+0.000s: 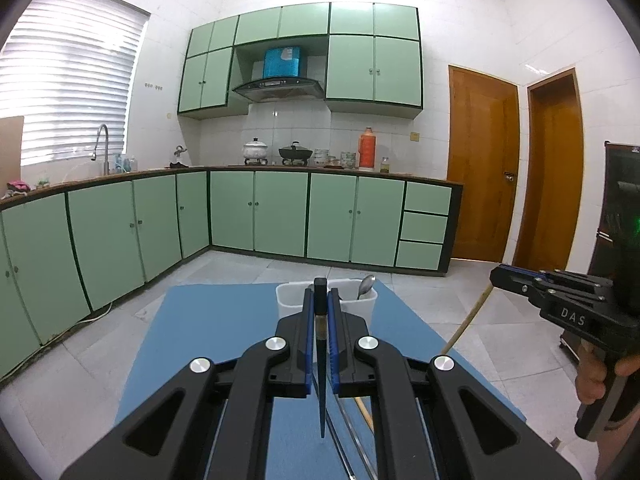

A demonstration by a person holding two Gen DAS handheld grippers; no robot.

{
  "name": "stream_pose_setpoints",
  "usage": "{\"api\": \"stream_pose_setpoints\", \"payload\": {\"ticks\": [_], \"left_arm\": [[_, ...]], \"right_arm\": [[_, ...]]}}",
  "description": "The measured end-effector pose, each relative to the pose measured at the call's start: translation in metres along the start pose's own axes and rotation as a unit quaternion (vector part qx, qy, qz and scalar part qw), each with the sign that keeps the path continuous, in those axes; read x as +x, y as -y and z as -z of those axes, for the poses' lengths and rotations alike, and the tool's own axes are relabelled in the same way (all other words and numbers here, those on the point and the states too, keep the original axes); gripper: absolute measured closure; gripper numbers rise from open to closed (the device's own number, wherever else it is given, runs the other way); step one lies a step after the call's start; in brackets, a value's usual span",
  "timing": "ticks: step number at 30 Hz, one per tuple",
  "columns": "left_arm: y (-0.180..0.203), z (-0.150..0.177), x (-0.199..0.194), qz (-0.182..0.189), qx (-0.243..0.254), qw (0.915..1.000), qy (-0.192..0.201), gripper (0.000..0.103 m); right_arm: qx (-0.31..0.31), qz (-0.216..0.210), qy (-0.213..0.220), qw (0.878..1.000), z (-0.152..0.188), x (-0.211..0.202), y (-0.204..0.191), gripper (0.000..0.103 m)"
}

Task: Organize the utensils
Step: 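Carry the black chopstick in the left gripper while the right gripper carries the wooden chopstick to the holder, then lower both chopsticks into the white holder and open both grippers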

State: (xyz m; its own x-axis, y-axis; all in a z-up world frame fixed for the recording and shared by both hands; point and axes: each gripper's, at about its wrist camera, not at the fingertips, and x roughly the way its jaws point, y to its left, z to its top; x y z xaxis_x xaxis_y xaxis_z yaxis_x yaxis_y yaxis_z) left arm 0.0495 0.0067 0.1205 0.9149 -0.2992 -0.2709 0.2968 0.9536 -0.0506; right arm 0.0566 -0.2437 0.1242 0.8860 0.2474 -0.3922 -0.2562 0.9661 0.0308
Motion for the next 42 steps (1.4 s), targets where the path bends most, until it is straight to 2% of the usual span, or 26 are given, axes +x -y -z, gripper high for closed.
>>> {"api": "stream_pose_setpoints", "payload": {"ticks": [9,17,23,26,29,35,42], "left_arm": [[-0.009,-0.020,0.010,0.004,-0.004,0.9999,0.015,0.097],[-0.021,-0.070,0.021,-0.010,-0.009,0.9974,0.071,0.097],[-0.025,-0.106,0.044,-0.023,-0.011,0.9932,0.113,0.097],[-0.026,-0.113,0.063,-0.029,-0.011,0.9922,0.121,0.097],[-0.026,-0.113,0.091,-0.032,-0.009,0.9928,0.115,0.097],[-0.030,-0.095,0.150,-0.038,-0.009,0.9972,0.065,0.097],[-0.037,-0.071,0.188,-0.046,-0.012,0.9987,0.019,0.097]], "right_arm": [[-0.004,-0.017,0.016,1.000,-0.038,-0.001,0.005,0.097],[-0.006,-0.013,0.062,0.998,-0.094,0.000,0.013,0.097],[0.004,-0.008,0.086,0.996,-0.130,0.023,0.022,0.097],[0.001,0.004,0.089,0.996,-0.139,0.045,0.025,0.097],[0.006,0.006,0.080,0.997,-0.139,0.073,0.028,0.097],[0.031,0.000,0.043,0.999,-0.123,0.133,0.037,0.097],[0.055,-0.002,0.012,0.998,-0.101,0.166,0.042,0.097]]}}
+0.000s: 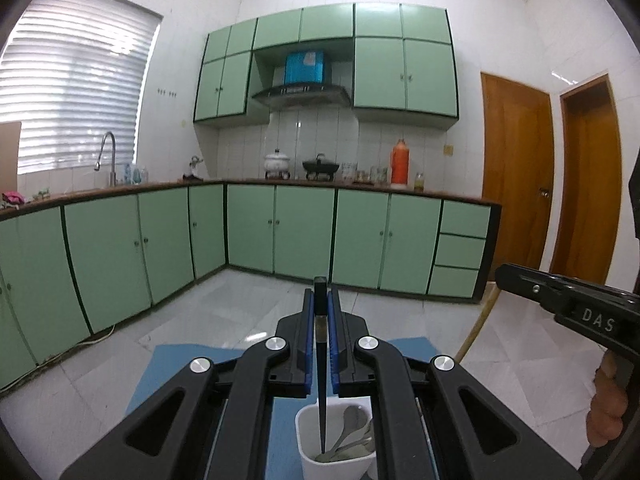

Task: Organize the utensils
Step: 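Lower both chopsticks into the white holder and open both grippers, then withdraw both open grippers from the holder back toward the chopsticks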

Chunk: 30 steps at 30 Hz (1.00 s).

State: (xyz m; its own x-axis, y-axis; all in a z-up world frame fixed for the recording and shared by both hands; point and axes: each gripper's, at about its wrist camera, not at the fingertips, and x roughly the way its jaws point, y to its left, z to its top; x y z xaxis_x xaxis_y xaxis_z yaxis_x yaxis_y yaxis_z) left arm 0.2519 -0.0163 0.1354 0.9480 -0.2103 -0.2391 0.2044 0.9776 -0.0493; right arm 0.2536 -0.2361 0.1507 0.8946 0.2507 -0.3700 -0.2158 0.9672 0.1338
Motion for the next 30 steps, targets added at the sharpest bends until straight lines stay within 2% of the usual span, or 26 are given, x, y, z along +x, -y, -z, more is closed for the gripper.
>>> {"api": "stream_pose_setpoints", "payload": {"ticks": [12,16,19,20,21,23,26,30], "left_arm": [[-0.003,0.022,0.014,-0.012,0.002,0.9990,-0.044,0.096],[-0.008,0.025,0.013,-0.023,-0.005,0.9986,-0.047,0.095],[-0.014,0.024,0.011,-0.024,-0.012,0.9984,-0.049,0.079],[-0.016,0.024,0.007,-0.025,-0.015,0.9984,-0.048,0.069],[-0.017,0.023,0.005,-0.026,-0.017,0.9985,-0.045,0.057],[-0.020,0.023,-0.002,-0.027,-0.020,0.9988,-0.037,0.048],[-0.023,0.023,-0.011,-0.028,-0.022,0.9988,-0.033,0.041],[-0.025,0.025,-0.024,-0.030,-0.029,0.9989,-0.023,0.034]], "right_arm": [[0.017,0.018,-0.033,0.999,0.025,0.014,0.006,0.097],[0.017,0.025,-0.037,0.999,0.029,0.014,0.007,0.094],[0.019,0.031,-0.038,0.999,0.030,0.013,0.010,0.090],[0.022,0.033,-0.036,0.999,0.031,0.011,0.012,0.086],[0.026,0.036,-0.034,0.998,0.031,0.009,0.014,0.077],[0.029,0.039,-0.024,0.999,0.032,0.002,0.017,0.066],[0.029,0.043,-0.017,0.998,0.035,-0.008,0.018,0.061],[0.024,0.052,-0.003,0.998,0.042,-0.025,0.017,0.049]]}}
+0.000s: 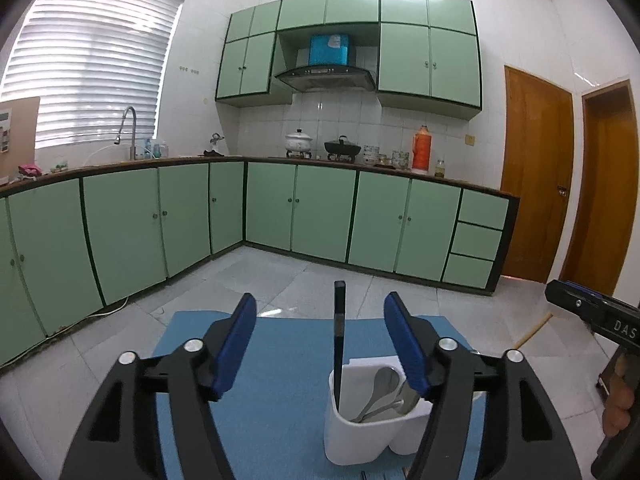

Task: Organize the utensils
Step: 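Withdraw both open grippers from the holder back toward the chopsticks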

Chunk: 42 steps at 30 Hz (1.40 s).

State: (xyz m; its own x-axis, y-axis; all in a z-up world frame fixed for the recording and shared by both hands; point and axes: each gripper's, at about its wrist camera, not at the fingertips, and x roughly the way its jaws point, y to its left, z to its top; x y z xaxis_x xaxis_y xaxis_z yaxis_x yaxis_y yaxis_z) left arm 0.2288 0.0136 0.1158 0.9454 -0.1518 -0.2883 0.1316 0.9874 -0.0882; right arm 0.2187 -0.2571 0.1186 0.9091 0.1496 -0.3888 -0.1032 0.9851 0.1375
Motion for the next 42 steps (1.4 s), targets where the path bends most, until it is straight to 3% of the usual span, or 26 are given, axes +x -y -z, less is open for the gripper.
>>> {"api": "stream_pose_setpoints", "payload": {"ticks": [6,11,17,27,35,42], "left_arm": [[-0.001,0.016,-0.034,-0.004,0.002,1.0000,0.006,0.024],[0.004,0.052,-0.064,-0.003,0.021,0.9997,-0.008,0.017],[0.011,0.106,-0.094,0.006,0.038,0.9985,-0.040,0.010],[0.016,0.171,-0.126,0.009,0.047,0.9950,-0.088,0.006],[0.008,0.207,-0.142,-0.014,0.043,0.9926,-0.113,0.006],[0.010,0.225,-0.153,-0.029,0.058,0.9908,-0.119,0.006]], "right_arm": [[-0.002,-0.010,0.015,1.000,0.021,-0.031,0.000,0.039],[-0.018,-0.005,0.017,1.000,0.061,-0.060,-0.007,0.034],[-0.003,-0.008,-0.007,1.000,0.117,-0.084,-0.007,0.029],[0.001,0.020,-0.053,0.998,0.201,-0.103,-0.014,0.007],[0.000,0.038,-0.083,0.996,0.244,-0.109,-0.020,0.005],[-0.025,0.054,-0.079,0.995,0.273,-0.116,-0.034,0.006]]}}
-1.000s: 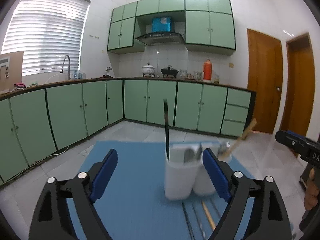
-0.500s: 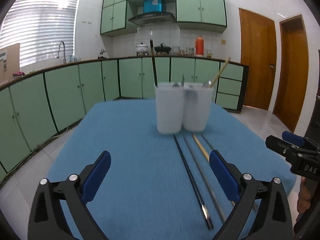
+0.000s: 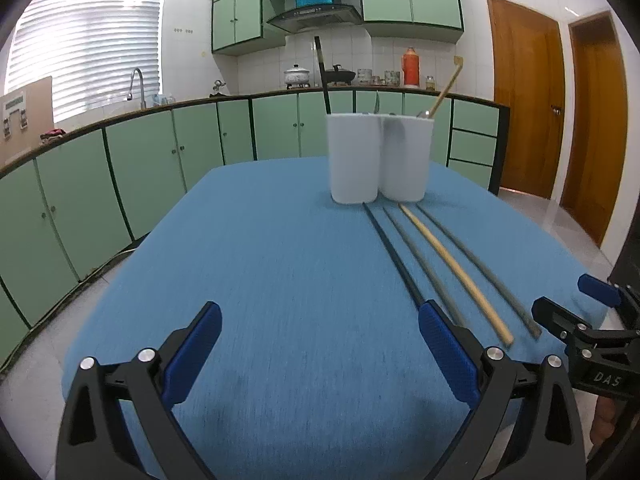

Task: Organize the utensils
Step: 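Withdraw both open grippers from the holder back toward the chopsticks, then lower the right gripper onto a grey chopstick and close it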

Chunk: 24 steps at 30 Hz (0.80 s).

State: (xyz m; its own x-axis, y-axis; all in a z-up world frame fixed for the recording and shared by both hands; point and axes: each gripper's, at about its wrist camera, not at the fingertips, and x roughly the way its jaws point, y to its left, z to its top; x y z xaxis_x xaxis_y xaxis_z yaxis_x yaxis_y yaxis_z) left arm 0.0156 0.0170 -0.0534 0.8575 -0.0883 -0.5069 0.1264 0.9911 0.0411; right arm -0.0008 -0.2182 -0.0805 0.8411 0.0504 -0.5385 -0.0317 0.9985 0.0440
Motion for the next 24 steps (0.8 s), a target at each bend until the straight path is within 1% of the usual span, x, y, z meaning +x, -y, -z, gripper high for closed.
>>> {"api": "stream_pose_setpoints", "payload": {"ticks": [7,8,9,11,13,15,16,18,22,24], "left_arm": [[0.001,0.014,-0.007,-0.006,0.006,0.9999,-0.009,0.006],[0.001,0.014,-0.007,-0.007,0.006,0.9999,-0.009,0.006],[0.000,0.015,-0.008,-0.008,0.005,0.9999,-0.009,0.006],[0.000,0.016,-0.009,-0.008,0.002,0.9999,-0.008,0.006],[0.000,0.016,-0.011,-0.007,-0.001,1.0000,-0.006,0.006],[-0.001,0.016,-0.012,-0.007,-0.001,1.0000,-0.005,0.006],[-0.001,0.017,-0.013,-0.007,-0.001,1.0000,-0.004,0.006],[0.000,0.017,-0.014,-0.006,-0.001,1.0000,-0.003,0.006],[0.000,0.016,-0.016,-0.005,-0.003,1.0000,-0.002,0.006],[0.000,0.016,-0.016,-0.004,-0.003,1.0000,-0.001,0.006]], "right_arm": [[-0.014,0.013,0.016,1.000,0.014,-0.005,-0.008,0.007],[-0.018,0.014,0.017,1.000,0.015,-0.006,-0.009,0.011],[-0.025,0.014,0.018,0.999,0.016,-0.007,-0.012,0.021],[-0.035,0.013,0.012,0.999,0.018,-0.005,-0.016,0.031],[-0.038,0.011,0.011,0.999,0.020,-0.005,-0.017,0.038],[-0.038,0.005,0.012,0.999,0.022,-0.006,-0.018,0.050],[-0.040,0.003,0.012,0.999,0.022,-0.007,-0.019,0.052],[-0.044,0.002,0.012,0.999,0.023,-0.007,-0.021,0.063],[-0.048,-0.006,0.012,0.999,0.025,-0.008,-0.024,0.073],[-0.048,-0.012,0.011,0.999,0.026,-0.008,-0.026,0.084]]}}
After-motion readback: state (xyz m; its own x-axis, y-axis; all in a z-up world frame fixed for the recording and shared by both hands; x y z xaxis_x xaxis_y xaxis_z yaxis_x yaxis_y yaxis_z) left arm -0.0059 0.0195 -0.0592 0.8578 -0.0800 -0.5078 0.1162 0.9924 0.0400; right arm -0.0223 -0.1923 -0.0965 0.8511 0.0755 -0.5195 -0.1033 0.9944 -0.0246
